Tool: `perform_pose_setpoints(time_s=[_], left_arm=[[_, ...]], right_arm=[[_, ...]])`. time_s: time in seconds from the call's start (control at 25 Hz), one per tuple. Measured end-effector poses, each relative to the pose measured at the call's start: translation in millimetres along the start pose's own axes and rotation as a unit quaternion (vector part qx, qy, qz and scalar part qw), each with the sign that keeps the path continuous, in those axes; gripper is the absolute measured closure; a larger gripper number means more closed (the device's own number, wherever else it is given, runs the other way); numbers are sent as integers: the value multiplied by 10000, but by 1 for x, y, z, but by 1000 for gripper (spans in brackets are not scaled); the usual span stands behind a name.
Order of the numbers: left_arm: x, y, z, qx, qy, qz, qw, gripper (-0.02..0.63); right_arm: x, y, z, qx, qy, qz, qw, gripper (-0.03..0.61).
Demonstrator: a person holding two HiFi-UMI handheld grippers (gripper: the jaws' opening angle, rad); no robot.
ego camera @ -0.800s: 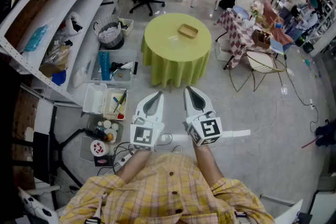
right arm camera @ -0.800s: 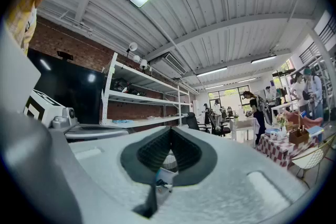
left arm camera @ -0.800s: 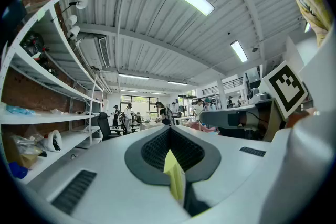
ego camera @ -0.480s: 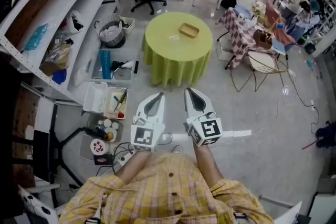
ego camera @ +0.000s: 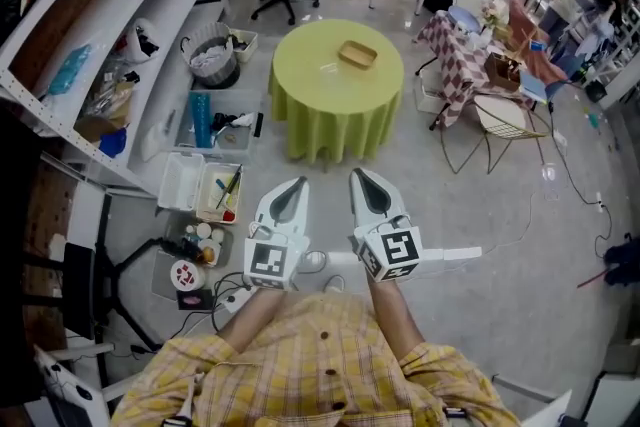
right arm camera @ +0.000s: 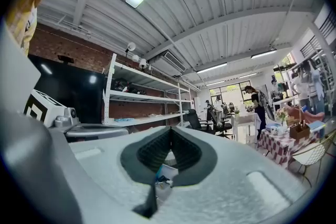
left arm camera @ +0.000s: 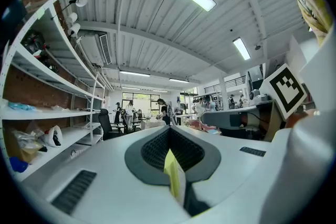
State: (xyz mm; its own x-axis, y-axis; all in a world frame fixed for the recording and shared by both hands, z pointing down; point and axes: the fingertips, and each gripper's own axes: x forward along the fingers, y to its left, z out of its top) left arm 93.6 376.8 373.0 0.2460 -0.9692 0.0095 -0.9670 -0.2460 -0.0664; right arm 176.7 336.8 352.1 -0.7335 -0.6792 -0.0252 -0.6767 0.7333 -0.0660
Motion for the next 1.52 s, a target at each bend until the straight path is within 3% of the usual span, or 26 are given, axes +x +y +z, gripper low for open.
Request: perform_pose_setpoints(time_s=[0.52,0.92,1.52], left_arm=[[30,-41,-14,-7,126,259,9996,609],[47,-45,-24,84,191,242,9995,609],[125,28,-54,-114,258,280,9992,610]], right_arm=[[-14,-49,-28,7,227,281,9993,580],[-5,-60,-34,96,159,307,9994,580],[91,-92,-49,31,302,333,9990,580]])
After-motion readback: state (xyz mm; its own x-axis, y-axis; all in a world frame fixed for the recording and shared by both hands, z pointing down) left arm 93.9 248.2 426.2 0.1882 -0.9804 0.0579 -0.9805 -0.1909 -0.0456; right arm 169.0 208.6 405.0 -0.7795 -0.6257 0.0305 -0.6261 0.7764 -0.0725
